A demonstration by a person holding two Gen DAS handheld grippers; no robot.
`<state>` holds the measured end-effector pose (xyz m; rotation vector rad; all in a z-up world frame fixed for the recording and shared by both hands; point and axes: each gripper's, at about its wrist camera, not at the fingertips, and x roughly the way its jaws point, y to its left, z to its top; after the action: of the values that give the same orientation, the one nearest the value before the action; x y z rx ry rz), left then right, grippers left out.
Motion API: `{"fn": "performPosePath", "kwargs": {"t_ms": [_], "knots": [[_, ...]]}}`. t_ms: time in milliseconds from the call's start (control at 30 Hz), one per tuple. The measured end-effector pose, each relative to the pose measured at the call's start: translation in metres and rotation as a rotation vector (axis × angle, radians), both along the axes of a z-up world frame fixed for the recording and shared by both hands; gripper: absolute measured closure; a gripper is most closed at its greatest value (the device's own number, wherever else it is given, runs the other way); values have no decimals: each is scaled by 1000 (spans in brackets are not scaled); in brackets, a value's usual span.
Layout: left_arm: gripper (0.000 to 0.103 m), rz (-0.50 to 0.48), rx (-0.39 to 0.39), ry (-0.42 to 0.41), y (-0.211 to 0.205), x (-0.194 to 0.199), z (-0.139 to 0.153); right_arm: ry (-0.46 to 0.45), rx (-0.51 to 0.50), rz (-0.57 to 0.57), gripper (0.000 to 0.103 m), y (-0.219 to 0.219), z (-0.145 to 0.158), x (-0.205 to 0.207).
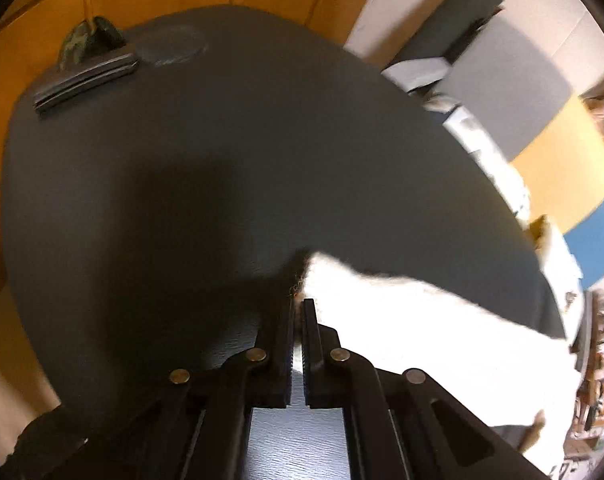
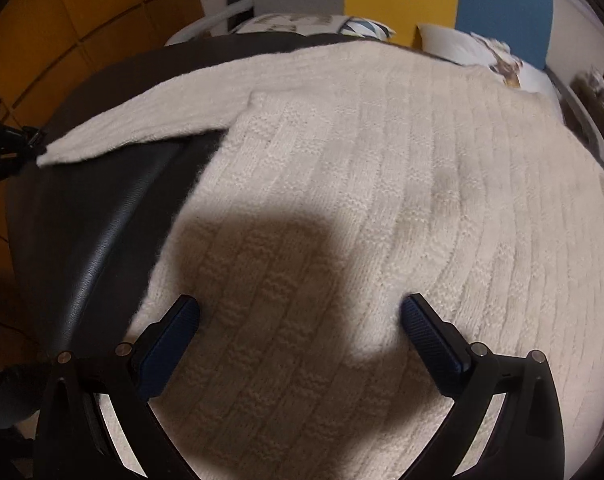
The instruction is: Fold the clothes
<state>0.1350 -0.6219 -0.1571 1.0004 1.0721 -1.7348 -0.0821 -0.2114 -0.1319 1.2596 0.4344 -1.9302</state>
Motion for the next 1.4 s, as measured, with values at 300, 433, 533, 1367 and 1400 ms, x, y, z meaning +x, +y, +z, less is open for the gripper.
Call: {"fn": "performPosePath", "kwargs": {"t_ms": [300, 433, 533, 1367, 1400], "knots": [[97, -132, -102, 204, 47, -24, 74, -115, -235, -70, 2, 66, 60, -85], [96, -413, -161, 288, 113, -112, 95, -49, -166, -144, 5, 84, 65, -141], [97, -592, -161, 277, 164, -187, 85, 1, -114, -199, 6, 98, 68, -183], [89, -1084, -60, 273, 281, -448, 44, -133, -221, 33, 15, 120, 62, -315], [89, -1102, -53, 265, 286, -462, 39, -137, -217, 33, 17, 115, 62, -328]]}}
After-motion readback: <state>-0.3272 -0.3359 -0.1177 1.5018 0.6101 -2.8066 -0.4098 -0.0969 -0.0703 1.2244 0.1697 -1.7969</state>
